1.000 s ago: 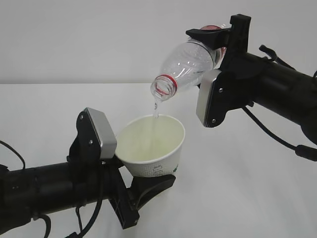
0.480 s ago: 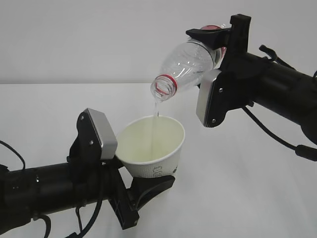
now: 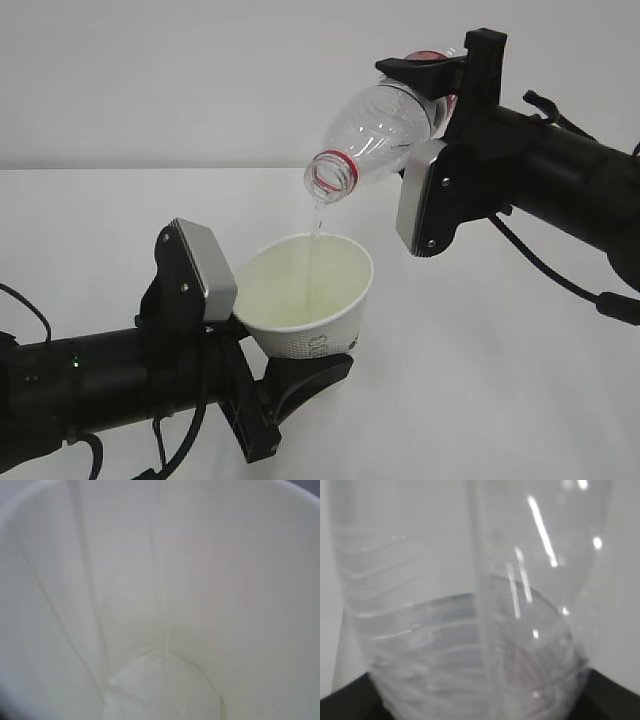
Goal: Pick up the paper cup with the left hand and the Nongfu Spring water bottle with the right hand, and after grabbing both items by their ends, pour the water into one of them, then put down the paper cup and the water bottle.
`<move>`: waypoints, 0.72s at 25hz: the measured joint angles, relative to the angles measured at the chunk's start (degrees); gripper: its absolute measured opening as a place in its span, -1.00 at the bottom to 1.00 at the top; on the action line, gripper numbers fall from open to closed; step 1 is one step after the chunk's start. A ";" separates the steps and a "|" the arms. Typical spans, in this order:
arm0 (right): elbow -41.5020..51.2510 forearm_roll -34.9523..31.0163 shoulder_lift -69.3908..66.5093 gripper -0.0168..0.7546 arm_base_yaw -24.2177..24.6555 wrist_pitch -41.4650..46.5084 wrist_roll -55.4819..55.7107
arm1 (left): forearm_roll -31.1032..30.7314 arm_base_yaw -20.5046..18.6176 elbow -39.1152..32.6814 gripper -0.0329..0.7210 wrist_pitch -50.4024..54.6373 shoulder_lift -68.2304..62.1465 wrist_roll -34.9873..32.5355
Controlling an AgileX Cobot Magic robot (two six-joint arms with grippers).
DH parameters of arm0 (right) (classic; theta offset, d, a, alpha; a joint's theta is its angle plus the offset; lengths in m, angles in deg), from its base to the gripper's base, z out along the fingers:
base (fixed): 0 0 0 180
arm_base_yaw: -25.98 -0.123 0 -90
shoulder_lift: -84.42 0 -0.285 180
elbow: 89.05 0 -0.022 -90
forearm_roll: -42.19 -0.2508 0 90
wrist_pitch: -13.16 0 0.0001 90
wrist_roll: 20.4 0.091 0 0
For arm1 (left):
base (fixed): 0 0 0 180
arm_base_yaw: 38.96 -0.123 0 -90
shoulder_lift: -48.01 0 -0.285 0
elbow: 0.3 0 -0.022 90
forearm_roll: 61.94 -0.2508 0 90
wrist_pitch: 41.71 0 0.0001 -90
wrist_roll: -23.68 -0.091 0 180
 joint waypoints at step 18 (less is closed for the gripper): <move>0.00 0.09 0.00 0.37 0.00 0.00 0.00 | 0.00 0.00 0.00 0.43 0.09 0.00 0.00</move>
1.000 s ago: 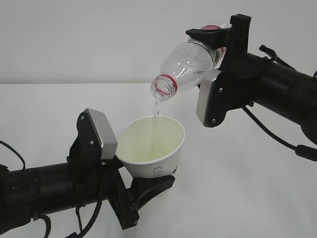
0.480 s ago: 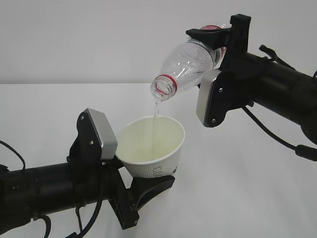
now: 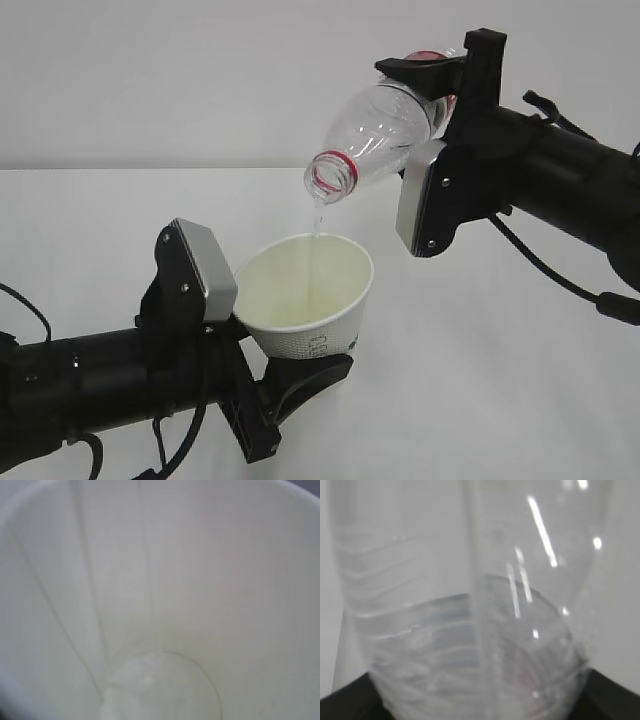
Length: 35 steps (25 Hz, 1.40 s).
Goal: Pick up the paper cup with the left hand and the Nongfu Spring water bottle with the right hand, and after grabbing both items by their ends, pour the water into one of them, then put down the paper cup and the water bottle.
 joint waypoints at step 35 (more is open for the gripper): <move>0.00 0.37 0.00 0.37 0.00 0.00 0.00 | 0.00 0.00 0.00 0.43 0.00 0.00 0.00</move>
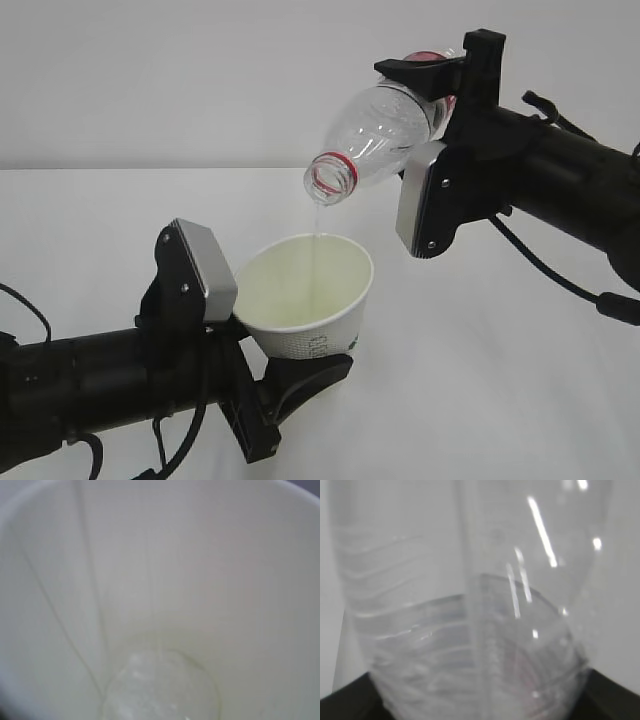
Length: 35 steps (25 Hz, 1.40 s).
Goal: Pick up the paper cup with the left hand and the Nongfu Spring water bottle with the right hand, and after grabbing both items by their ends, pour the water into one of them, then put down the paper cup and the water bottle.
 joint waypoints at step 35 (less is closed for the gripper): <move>0.00 0.00 0.00 0.37 0.00 0.00 0.00 | 0.21 0.00 0.00 0.41 0.04 0.00 0.00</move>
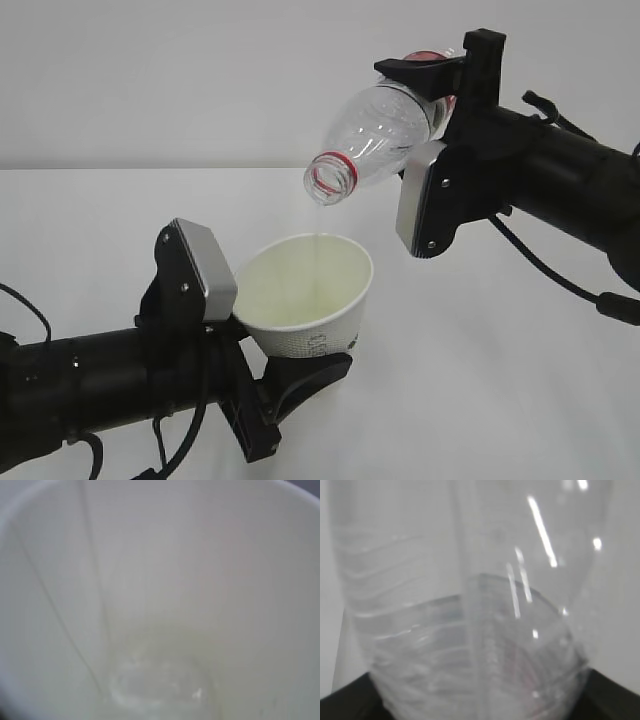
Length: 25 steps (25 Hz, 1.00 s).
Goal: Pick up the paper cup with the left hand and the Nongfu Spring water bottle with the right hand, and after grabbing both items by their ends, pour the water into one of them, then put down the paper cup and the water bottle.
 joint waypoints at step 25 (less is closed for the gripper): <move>-1.67 0.34 0.00 0.37 0.00 0.00 0.00 | 0.00 0.00 0.00 0.40 0.00 0.00 0.00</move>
